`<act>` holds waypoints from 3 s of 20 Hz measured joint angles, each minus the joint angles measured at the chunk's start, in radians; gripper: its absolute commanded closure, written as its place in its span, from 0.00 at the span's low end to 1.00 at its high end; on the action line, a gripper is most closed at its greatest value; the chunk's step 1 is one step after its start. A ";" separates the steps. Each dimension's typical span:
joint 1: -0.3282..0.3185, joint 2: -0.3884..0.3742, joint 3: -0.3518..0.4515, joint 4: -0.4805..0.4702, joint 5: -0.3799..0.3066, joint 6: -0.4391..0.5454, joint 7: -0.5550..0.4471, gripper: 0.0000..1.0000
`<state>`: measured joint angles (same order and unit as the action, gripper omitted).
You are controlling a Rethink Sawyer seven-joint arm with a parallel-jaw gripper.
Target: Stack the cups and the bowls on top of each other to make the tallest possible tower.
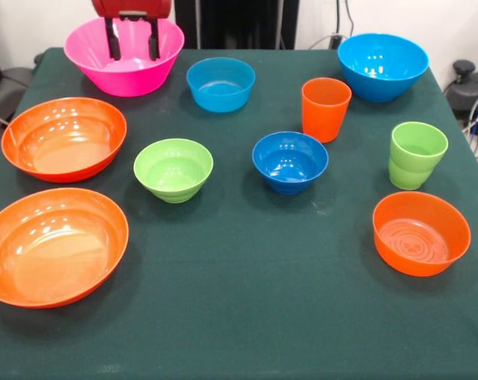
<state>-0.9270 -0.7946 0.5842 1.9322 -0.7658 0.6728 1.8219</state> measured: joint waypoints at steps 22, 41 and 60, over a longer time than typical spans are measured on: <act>-0.091 0.112 0.001 0.005 -0.004 0.000 0.000 0.00; -0.024 0.303 -0.007 -0.056 -0.097 0.000 0.000 0.00; -0.031 0.227 0.048 -0.124 -0.039 0.154 -0.004 0.00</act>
<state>-0.9580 -0.5680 0.6325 1.8085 -0.8044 0.8265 1.8176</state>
